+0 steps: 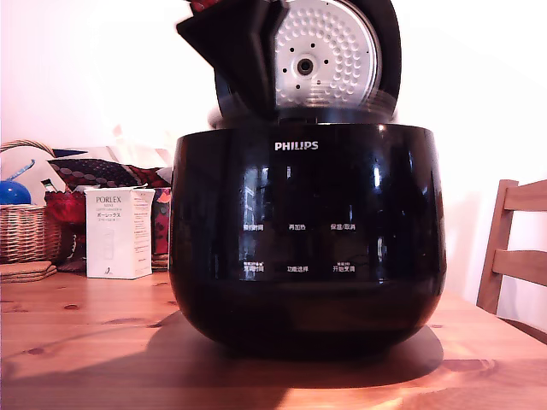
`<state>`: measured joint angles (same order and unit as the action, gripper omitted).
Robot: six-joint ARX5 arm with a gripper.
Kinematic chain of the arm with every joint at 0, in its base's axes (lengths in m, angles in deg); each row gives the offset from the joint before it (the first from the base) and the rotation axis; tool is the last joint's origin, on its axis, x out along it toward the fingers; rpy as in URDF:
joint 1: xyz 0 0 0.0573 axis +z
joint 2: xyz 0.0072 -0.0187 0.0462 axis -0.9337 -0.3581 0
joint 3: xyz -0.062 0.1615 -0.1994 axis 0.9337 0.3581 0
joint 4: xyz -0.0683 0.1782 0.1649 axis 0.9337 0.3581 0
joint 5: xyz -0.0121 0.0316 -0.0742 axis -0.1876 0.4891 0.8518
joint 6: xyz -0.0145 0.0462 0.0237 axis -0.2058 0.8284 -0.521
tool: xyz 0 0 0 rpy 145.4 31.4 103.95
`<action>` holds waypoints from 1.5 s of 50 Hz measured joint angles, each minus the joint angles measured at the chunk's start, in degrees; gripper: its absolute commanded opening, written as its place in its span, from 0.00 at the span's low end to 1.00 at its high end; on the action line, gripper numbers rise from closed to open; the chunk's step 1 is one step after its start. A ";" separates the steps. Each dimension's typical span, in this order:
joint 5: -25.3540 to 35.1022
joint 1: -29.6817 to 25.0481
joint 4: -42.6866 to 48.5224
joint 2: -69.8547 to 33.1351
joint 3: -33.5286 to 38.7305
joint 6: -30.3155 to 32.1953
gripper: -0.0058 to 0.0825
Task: Place the pot you are holding inside the rice cooker
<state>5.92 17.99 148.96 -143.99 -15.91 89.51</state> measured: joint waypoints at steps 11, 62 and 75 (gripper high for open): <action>0.11 -0.24 -0.11 0.00 0.00 -0.15 0.24; 0.15 12.31 -0.85 1.01 -11.45 -35.76 0.04; 0.11 20.70 -1.99 4.87 -11.45 -41.35 0.04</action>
<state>6.03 38.69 146.97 -139.11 -27.36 48.16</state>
